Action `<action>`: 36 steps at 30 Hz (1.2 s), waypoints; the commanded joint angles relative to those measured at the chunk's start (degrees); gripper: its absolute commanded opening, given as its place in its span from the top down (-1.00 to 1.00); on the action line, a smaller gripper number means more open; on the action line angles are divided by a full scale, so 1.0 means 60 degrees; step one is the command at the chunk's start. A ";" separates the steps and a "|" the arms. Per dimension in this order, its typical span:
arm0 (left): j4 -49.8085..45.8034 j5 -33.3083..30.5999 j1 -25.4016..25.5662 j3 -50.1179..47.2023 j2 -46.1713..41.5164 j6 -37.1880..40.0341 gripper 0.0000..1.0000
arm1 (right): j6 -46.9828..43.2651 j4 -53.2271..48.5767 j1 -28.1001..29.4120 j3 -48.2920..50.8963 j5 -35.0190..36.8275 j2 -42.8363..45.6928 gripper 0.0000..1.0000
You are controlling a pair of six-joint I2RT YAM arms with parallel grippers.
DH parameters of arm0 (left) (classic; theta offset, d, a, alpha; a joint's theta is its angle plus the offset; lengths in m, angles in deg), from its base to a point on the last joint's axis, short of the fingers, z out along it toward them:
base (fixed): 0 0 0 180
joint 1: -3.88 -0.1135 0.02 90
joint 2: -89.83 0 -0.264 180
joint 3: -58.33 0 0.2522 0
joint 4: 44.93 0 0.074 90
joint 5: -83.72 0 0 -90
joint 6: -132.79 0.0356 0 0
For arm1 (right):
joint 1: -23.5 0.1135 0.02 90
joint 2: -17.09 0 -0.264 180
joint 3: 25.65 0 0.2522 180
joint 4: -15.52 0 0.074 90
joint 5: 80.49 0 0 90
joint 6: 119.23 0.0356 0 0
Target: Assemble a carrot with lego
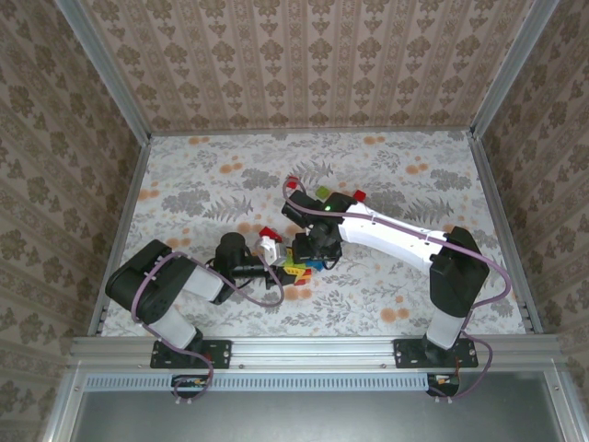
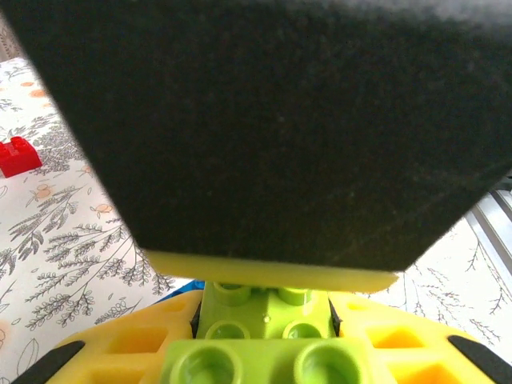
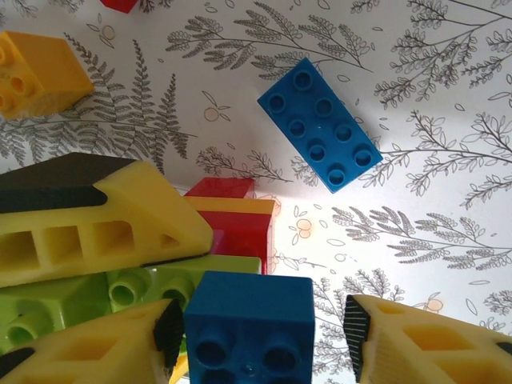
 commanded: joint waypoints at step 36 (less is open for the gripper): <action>-0.0871 -0.0125 0.0154 0.0167 -0.0046 0.0220 -0.34 | 0.0016 0.0305 0.0079 0.1576 0.0791 0.0289 -0.21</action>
